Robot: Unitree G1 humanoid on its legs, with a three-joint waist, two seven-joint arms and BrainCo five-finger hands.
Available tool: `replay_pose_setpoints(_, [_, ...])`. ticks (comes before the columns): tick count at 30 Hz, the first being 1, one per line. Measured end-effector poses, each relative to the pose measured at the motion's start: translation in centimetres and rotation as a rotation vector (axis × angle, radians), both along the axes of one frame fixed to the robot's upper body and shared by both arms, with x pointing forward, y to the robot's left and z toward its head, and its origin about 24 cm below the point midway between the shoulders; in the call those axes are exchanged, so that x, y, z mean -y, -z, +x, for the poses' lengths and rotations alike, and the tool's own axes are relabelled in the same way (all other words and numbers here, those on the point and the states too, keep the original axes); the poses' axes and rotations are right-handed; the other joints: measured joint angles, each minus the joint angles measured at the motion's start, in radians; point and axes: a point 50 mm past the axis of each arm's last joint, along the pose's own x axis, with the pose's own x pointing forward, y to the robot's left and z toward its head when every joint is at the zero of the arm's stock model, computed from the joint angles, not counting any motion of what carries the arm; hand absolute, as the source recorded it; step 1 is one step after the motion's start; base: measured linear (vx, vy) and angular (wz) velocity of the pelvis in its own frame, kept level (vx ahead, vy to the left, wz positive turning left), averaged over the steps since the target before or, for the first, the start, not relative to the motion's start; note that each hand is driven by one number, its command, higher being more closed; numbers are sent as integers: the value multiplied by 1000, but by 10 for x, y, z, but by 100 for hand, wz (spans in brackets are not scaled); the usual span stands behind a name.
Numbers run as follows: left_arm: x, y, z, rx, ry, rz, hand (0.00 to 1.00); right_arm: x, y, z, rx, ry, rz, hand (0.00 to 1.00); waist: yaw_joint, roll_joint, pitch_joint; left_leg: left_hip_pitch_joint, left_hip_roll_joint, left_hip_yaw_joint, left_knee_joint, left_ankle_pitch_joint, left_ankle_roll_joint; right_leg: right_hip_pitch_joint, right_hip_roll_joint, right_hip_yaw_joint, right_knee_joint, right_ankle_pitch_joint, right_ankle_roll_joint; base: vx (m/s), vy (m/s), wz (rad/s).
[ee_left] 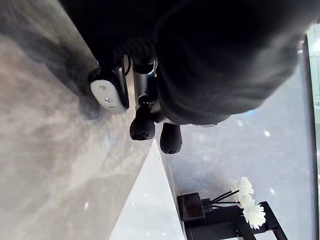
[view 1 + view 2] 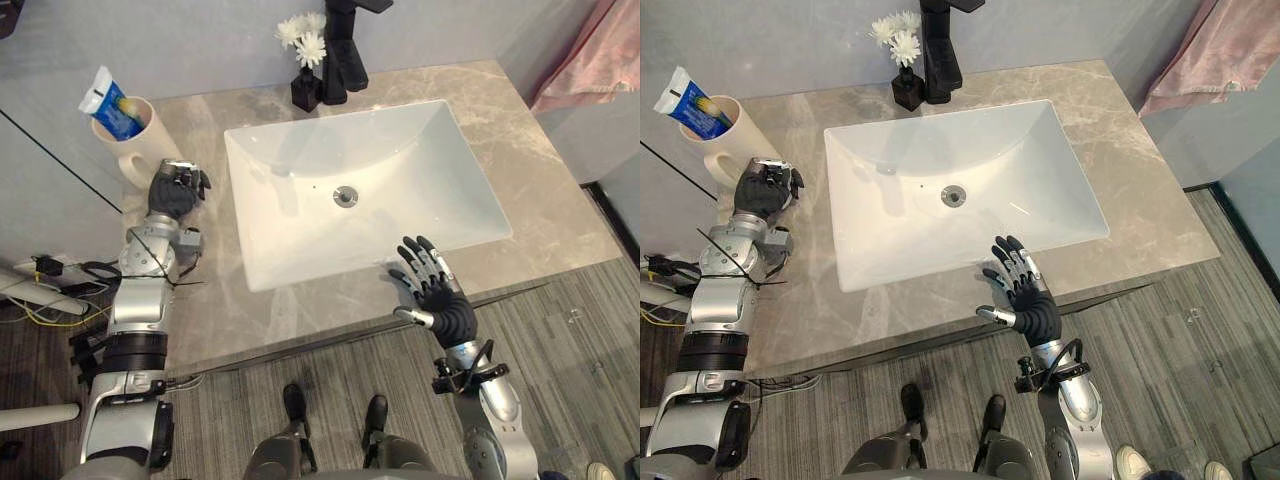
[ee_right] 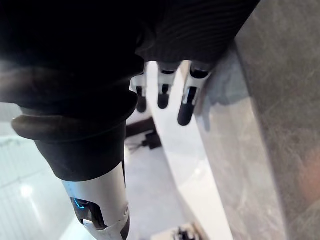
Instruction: Organize washtable
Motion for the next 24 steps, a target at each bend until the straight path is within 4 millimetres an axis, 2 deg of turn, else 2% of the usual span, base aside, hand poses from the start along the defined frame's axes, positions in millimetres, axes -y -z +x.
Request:
replay_pose_setpoints(12, [6, 2, 1, -12, 23, 11, 100, 1, 0, 0, 0, 3, -1, 0, 0, 2, 2, 3, 0, 0, 1, 0, 0, 5, -1, -6, -1, 0, 0, 29, -1, 1])
replay_pose_setpoints(16, [23, 13, 2, -44, 95, 9, 100, 2, 3, 2, -15, 2, -1, 0, 2, 9, 6, 28, -2, 0, 5, 4, 5, 32, -4, -21, -2, 0, 0, 21, 0, 1])
replay_pose_setpoints(22, [57, 34, -14, -67, 262, -86, 100, 1, 2, 11, -2, -11, -10, 0, 3, 34, 20, 50, -10, -15, 0, 1, 6, 62, -8, -35, -8, -4, 3, -5, 3, 6])
replay_pose_setpoints(24, [69, 43, -24, -89, 331, -113, 100, 3, 4, 13, -11, -5, -12, 0, 5, 36, 20, 67, -22, -25, 0, 2, 6, 89, -19, -58, -13, -27, 12, -6, 3, 17])
